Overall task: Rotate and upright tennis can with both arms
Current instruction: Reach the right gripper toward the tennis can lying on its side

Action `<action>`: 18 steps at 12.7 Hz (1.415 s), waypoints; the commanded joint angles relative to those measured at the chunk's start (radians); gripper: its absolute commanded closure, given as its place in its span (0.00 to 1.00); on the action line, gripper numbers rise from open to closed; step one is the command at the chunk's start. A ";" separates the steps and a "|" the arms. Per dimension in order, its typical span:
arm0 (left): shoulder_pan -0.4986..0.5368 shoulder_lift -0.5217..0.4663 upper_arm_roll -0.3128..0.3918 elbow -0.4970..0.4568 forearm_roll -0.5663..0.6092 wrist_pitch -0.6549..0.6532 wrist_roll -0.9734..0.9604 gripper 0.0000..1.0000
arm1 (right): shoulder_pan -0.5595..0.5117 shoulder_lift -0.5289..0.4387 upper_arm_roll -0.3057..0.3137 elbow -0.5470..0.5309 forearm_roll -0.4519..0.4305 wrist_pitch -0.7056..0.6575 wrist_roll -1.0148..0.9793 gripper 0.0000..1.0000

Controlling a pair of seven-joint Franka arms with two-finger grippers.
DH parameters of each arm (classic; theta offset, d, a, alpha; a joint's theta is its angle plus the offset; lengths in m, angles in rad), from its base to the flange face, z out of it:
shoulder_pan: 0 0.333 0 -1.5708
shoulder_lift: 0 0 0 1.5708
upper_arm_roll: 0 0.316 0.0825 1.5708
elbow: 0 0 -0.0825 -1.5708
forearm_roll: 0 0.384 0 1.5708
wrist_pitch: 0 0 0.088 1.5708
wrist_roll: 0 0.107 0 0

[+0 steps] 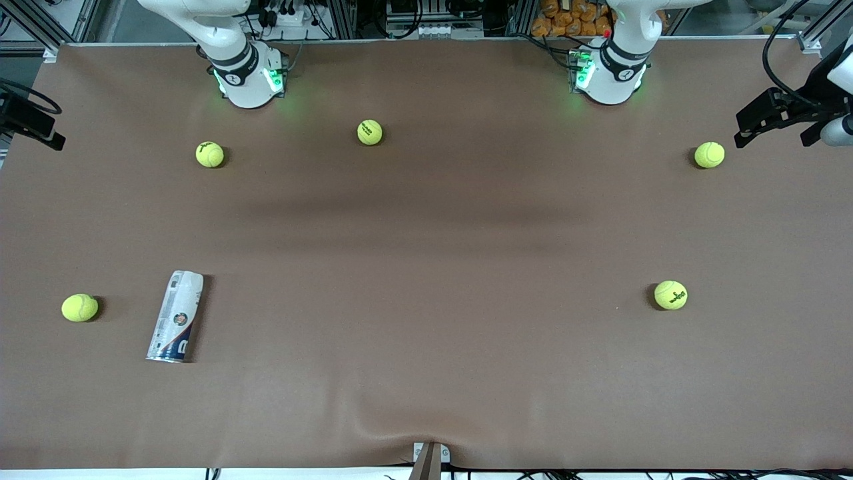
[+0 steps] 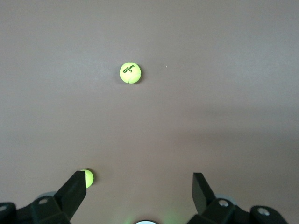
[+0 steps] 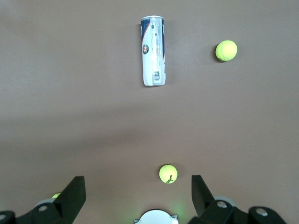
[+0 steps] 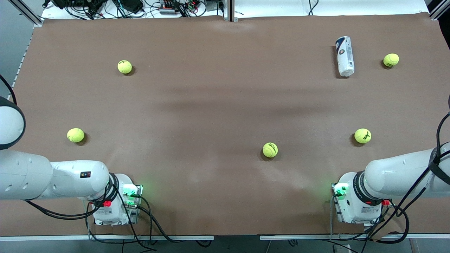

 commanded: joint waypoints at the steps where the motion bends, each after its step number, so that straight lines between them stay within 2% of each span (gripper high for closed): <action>1: 0.005 -0.007 -0.006 0.006 -0.011 -0.007 0.007 0.00 | 0.004 -0.001 0.005 0.007 -0.023 0.003 -0.012 0.00; 6: 0.008 -0.007 -0.006 0.009 -0.010 -0.007 0.009 0.00 | 0.003 0.025 0.002 0.006 -0.024 0.003 -0.012 0.00; 15: 0.011 0.004 0.000 0.007 -0.010 -0.007 0.043 0.00 | 0.055 0.429 0.002 -0.016 -0.023 0.294 -0.013 0.00; 18: 0.011 0.004 0.000 0.006 -0.011 -0.007 0.043 0.00 | 0.049 0.519 0.002 -0.016 -0.023 0.336 -0.013 0.00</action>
